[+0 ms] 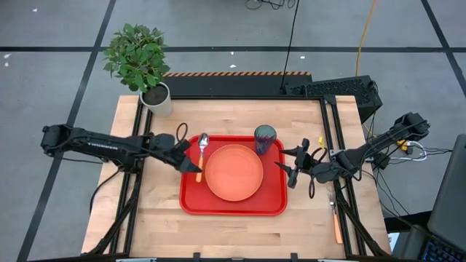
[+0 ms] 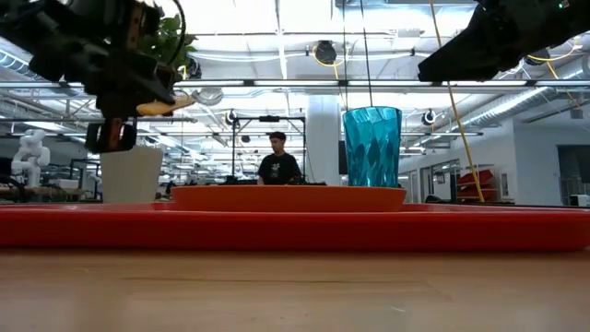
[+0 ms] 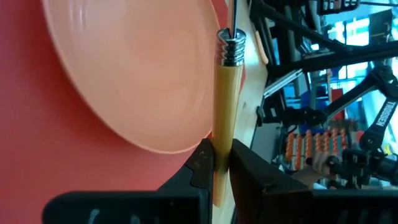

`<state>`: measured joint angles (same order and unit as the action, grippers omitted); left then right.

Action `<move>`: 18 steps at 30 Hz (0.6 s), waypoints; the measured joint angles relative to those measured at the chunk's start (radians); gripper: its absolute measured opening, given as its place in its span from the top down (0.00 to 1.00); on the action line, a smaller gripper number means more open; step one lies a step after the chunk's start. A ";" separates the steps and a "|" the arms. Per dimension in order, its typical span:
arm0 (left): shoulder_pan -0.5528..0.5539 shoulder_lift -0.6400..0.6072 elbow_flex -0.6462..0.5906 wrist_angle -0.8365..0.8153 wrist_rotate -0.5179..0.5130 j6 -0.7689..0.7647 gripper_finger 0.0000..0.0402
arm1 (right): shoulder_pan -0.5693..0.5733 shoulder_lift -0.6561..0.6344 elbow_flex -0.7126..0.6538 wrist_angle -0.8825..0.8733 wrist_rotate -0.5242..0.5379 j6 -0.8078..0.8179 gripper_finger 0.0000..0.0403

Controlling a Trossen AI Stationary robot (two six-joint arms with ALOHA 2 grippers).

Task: Pick and place plate/cup/fork/spoon on tray
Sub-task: Put the yellow spoon on the red tray to the left of the orange plate

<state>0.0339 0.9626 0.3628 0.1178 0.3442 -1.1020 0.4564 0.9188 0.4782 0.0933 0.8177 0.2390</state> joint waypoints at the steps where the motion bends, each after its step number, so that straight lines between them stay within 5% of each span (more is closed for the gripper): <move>1: -0.004 -0.002 -0.015 0.018 -0.002 -0.014 0.93 | 0.000 0.000 0.000 0.000 0.001 -0.004 0.47; 18: -0.060 -0.001 -0.171 0.050 0.047 -0.374 0.93 | 0.000 0.000 0.000 0.005 0.022 -0.065 0.47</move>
<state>-0.0263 0.9619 0.1922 0.1682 0.3916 -1.4763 0.4561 0.9188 0.4786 0.0986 0.8394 0.1738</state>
